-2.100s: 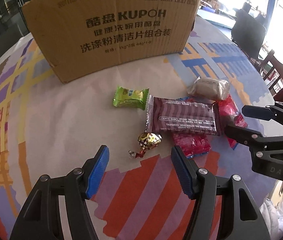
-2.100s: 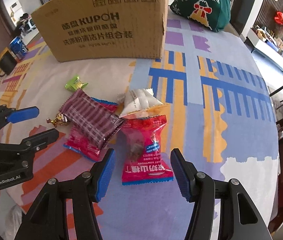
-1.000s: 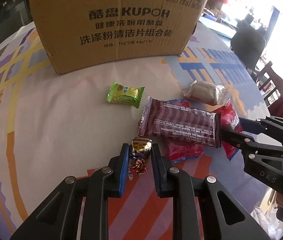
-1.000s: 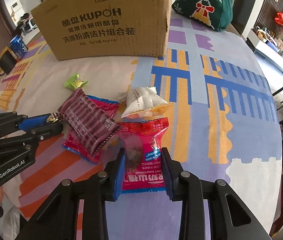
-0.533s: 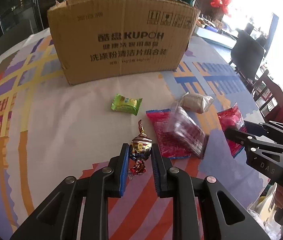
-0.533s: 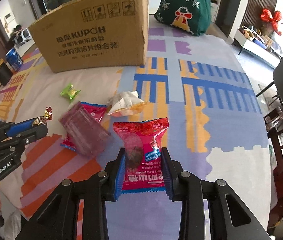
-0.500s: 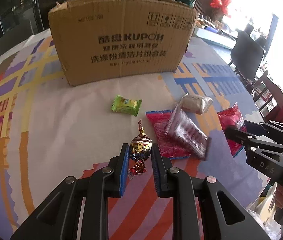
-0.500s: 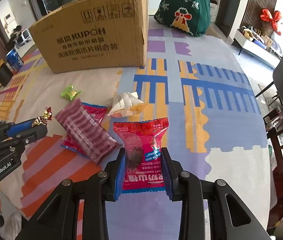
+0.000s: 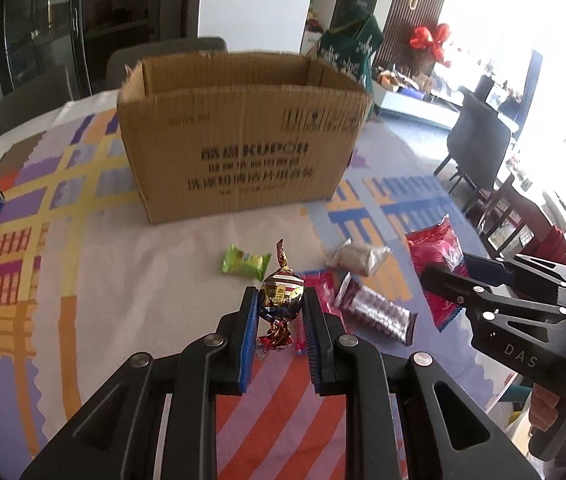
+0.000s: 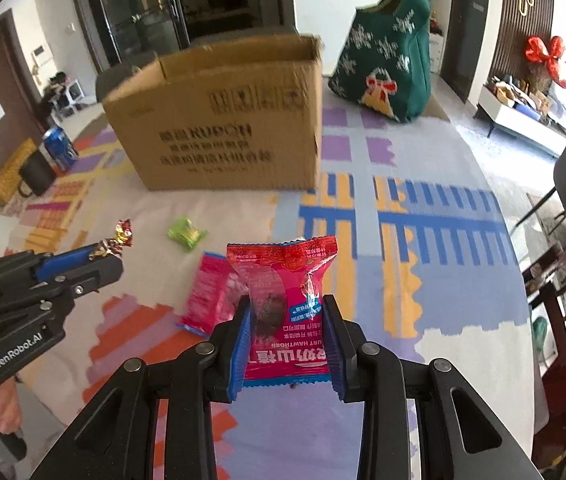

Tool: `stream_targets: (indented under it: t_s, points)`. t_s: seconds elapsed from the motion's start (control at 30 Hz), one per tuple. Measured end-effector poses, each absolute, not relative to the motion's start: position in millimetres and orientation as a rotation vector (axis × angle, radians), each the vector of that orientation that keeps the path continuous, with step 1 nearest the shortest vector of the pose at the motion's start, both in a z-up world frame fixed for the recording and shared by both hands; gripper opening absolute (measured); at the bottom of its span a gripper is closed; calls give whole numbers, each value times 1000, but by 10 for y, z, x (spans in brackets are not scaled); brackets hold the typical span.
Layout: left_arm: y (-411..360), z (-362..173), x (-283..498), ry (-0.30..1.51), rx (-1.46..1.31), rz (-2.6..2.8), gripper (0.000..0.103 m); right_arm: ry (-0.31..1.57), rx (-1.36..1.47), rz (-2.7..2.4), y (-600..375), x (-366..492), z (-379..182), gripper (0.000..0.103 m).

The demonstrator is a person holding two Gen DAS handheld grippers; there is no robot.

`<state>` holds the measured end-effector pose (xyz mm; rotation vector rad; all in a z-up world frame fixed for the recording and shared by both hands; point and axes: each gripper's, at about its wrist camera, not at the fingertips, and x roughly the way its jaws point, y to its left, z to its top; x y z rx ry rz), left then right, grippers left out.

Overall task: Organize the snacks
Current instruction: 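Lift both held snacks and carry them over the box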

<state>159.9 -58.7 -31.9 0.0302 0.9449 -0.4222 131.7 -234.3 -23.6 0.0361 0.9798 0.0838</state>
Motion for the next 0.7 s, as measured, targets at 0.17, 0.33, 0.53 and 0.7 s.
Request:
stream_targets:
  t_s: [0.17,0.33,0.53,0.7]
  points:
    - [-552,-146,1629,898,19,-422,22,925,51,110,-2299,1352,-52,34]
    - [-524,39,1714,849,17,-415,22,875,59,123,-2289,1440,113,34]
    - [-505,268,1824,785,20,-400,22,814,53,134,-2278,1566,319,34]
    - [-505,455,1926,735,18,-397,22,764,52,157,-2264,1700,543,34]
